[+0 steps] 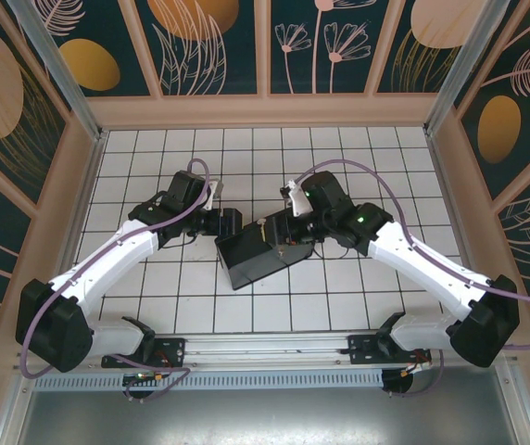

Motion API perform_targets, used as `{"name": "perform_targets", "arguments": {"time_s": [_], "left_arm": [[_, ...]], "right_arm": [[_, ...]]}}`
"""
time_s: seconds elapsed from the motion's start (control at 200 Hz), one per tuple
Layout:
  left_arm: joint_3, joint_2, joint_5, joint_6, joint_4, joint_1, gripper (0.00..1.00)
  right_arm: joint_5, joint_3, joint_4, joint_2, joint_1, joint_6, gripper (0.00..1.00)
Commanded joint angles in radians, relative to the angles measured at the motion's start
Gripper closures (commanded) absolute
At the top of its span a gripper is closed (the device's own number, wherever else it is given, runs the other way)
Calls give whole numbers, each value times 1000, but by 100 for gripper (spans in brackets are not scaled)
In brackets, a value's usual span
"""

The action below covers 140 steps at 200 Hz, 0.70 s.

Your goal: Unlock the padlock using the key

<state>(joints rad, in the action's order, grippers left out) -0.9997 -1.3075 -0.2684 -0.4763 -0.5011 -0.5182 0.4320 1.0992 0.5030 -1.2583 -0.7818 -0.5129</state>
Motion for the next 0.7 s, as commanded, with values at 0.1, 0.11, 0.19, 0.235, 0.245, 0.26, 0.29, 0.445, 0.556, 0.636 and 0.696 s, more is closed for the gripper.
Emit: {"name": "perform_targets", "arguments": {"time_s": [0.1,0.11,0.19,0.235,0.245,0.26,0.29,0.445,0.556,0.636,0.696], "left_arm": [[15,-26,18,26,-72,-14,23],[14,-28,18,27,-73,-13,23],[10,-27,20,26,-75,-14,23],[9,-25,19,27,-74,-13,23],[9,-26,20,26,-73,-13,23],[7,-25,21,25,-74,-13,23],[7,-25,22,25,-76,-14,23],[4,-26,23,32,-80,-13,23],[4,-29,23,34,-83,-13,23],[3,-27,24,36,-84,-14,23],[3,-25,24,38,-83,-14,23]], "right_arm": [[-154,78,170,-6,12,91,54],[-150,80,176,-11,12,95,53],[-149,92,195,-40,-12,108,53],[-157,97,200,-51,-31,114,52],[-158,97,202,-53,-33,114,52],[-160,98,201,-56,-37,114,52],[-169,100,205,-61,-46,115,52],[-212,97,251,-91,-86,134,53],[-210,91,240,-96,-90,134,53],[-212,97,239,-103,-94,128,52],[-215,105,238,-108,-105,121,52]]}}
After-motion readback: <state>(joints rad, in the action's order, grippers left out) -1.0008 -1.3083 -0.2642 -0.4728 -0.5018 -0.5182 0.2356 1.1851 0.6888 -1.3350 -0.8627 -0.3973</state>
